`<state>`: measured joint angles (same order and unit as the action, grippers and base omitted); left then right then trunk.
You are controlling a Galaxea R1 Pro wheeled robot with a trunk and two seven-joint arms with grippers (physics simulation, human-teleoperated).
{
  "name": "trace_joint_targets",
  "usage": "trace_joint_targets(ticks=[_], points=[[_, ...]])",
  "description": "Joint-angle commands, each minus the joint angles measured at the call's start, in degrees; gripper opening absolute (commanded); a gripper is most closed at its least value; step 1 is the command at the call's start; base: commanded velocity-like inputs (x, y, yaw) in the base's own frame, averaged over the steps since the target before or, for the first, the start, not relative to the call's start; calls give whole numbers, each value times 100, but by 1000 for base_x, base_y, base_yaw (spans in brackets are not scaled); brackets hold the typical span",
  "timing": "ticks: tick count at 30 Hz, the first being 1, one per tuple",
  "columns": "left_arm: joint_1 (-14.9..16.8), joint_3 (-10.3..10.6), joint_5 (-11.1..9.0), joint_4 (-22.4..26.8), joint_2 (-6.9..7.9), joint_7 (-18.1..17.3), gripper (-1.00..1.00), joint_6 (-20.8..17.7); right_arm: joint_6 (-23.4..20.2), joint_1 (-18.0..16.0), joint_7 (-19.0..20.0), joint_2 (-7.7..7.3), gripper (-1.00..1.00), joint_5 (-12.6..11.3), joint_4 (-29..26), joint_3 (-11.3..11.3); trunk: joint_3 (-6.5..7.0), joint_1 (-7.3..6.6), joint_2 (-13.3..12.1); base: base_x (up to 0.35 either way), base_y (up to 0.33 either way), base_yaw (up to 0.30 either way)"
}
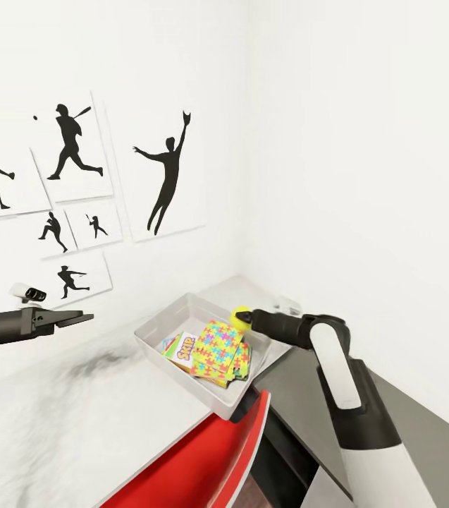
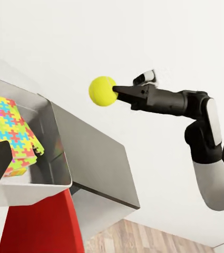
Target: Put all the toys in the child's room - the three board games (two on the bed and one on the table), the two jigsaw puzzles on the table, and the tennis ball on the table - inside the toy box on the table in the child's room.
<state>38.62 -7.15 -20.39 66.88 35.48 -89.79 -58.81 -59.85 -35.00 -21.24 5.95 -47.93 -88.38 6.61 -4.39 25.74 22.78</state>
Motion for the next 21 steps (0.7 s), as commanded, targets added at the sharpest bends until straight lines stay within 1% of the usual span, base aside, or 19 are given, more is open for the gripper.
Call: trace_joint_targets(ticks=[1, 3, 6, 9, 13, 15, 17, 21], points=[[5, 3, 0, 0, 3, -21, 100, -61, -15, -98, -191, 18, -100, -67, 59, 104, -14, 4, 13, 0, 0, 0], [5, -2, 0, -7, 10, -21, 100, -61, -15, -227, -297, 35, -100, -68, 261, 236, -14, 4, 13, 0, 0, 0], [5, -5, 0, -20, 22, -21, 100, -61, -15, -292, -347, 63, -100, -68, 471, 342, -14, 4, 13, 0, 0, 0], [5, -6, 0, -25, 28, -21, 100, -61, -15, -322, -371, 69, -100, -65, 572, 607, -14, 4, 13, 0, 0, 0], [5, -6, 2, -26, 29, -21, 100, -61, -15, -452, -492, 55, -100, -51, 749, 696, -14, 4, 13, 0, 0, 0], [5, -6, 1, -26, 29, -21, 100, -61, -15, -582, -650, 51, -100, -46, 974, 711, -14, 4, 13, 0, 0, 0], [5, -6, 4, -26, 29, -21, 100, -61, -15, -733, -889, 58, -100, -43, 1236, 717, -14, 4, 13, 0, 0, 0], [5, -6, 5, -26, 23, -21, 100, -61, -15, -958, -1191, 45, -100, -35, 1419, 706, -14, 4, 13, 0, 0, 0]])
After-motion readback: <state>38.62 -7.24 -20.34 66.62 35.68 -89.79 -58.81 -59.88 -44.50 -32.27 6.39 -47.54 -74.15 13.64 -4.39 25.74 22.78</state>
